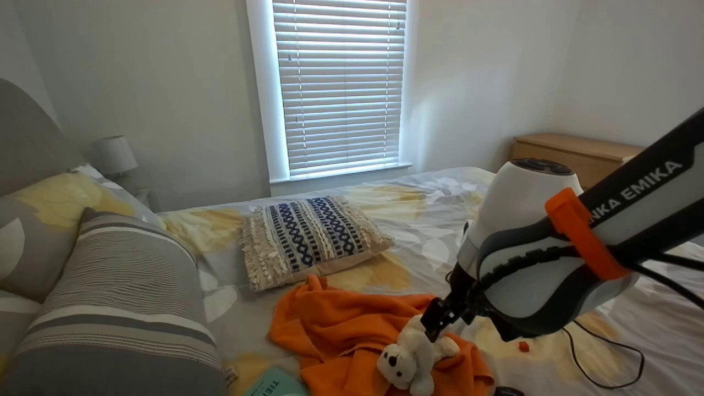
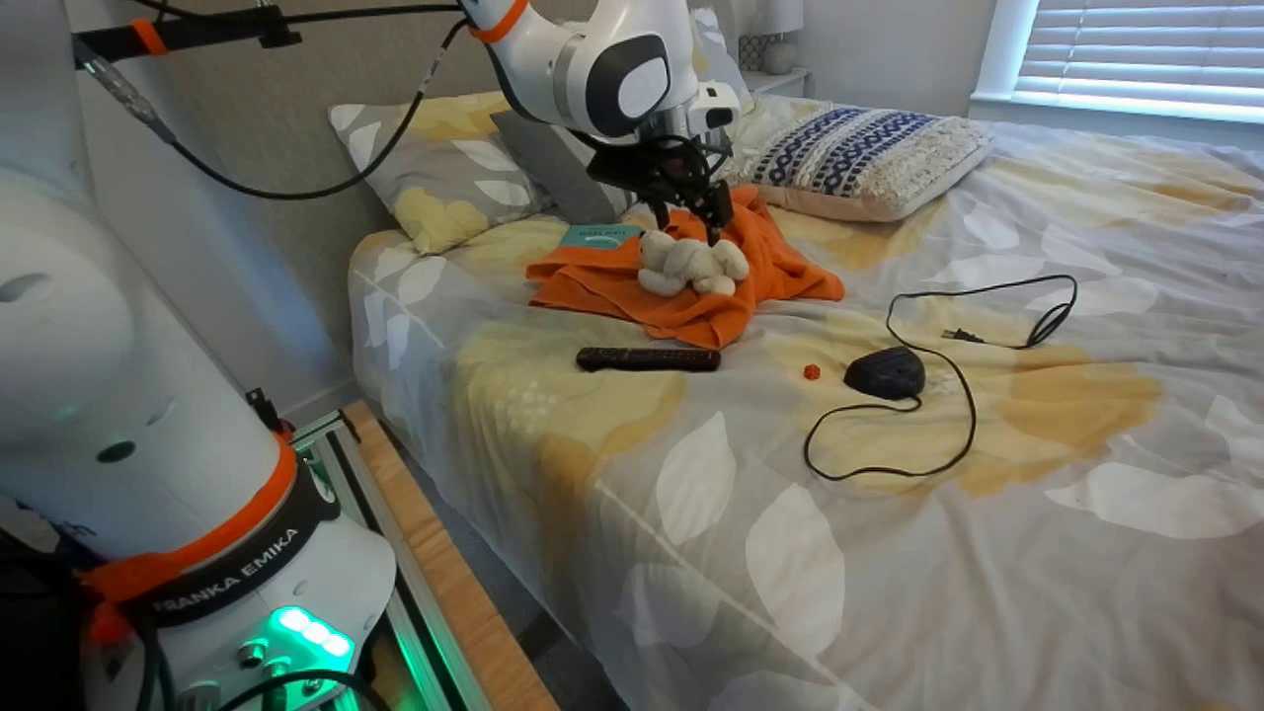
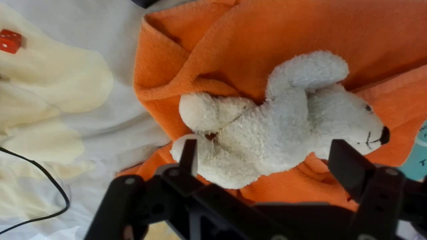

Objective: Move the stuffed toy to the right

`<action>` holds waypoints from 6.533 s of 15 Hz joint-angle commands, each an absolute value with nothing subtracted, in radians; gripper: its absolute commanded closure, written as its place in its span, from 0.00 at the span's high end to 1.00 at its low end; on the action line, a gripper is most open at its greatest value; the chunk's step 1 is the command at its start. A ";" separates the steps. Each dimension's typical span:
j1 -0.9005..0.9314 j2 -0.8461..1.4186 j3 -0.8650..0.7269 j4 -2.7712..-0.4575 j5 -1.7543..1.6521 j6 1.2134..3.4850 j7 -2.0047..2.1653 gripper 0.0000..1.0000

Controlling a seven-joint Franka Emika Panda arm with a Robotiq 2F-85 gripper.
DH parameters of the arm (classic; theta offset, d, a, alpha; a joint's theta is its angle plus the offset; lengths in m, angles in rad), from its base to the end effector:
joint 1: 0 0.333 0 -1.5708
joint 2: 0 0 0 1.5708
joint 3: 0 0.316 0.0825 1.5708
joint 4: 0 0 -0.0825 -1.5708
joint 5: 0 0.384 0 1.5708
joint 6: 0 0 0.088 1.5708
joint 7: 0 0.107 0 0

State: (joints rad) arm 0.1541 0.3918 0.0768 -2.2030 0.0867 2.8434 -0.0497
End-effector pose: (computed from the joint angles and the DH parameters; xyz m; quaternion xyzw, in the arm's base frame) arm 0.5643 0.1277 0.2268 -0.9872 -0.0948 -0.1205 0.0430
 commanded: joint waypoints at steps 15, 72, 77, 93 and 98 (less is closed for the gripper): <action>0.141 0.586 0.142 -2.027 0.074 2.874 -0.046 0.77; 0.064 0.621 0.208 -2.022 0.130 2.854 -0.037 0.20; 0.052 0.575 0.221 -2.048 0.144 2.839 -0.033 0.02; 0.029 0.145 0.143 -2.376 0.265 2.824 0.087 0.02; 0.057 0.110 -0.076 -2.465 -0.043 2.948 0.319 0.02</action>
